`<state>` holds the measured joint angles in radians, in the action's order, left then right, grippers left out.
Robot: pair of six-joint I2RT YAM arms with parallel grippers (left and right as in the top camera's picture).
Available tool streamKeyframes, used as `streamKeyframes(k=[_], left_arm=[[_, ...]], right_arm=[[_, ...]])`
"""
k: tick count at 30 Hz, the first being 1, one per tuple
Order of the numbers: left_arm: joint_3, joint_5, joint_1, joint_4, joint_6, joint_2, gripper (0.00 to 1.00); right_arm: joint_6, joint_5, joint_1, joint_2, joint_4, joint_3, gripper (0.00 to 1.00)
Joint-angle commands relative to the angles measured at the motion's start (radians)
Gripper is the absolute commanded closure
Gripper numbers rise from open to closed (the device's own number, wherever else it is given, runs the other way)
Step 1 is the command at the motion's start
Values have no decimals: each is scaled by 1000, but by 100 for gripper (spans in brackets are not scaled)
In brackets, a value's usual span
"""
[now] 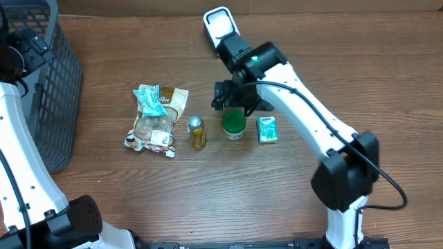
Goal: Scan the item barcode
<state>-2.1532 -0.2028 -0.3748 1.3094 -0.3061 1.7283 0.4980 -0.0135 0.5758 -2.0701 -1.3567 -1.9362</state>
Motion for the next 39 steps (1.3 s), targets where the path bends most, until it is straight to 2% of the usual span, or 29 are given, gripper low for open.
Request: streamKeyframes(k=[1, 15, 25, 34, 39], left_arm=[[-9, -3, -3, -4, 18, 5, 0], [-9, -3, -3, -4, 18, 5, 0], [-9, -3, -3, -4, 18, 5, 0], [-9, -3, -3, -4, 18, 5, 0], [-9, -3, -3, -4, 18, 5, 0]], right_arm=[[7, 34, -4, -33, 5, 7, 0], [7, 34, 8, -34, 32, 22, 4], [60, 45, 20, -34, 159, 180, 4], [60, 45, 20, -34, 301, 301, 12], [60, 45, 20, -34, 316, 312, 14]])
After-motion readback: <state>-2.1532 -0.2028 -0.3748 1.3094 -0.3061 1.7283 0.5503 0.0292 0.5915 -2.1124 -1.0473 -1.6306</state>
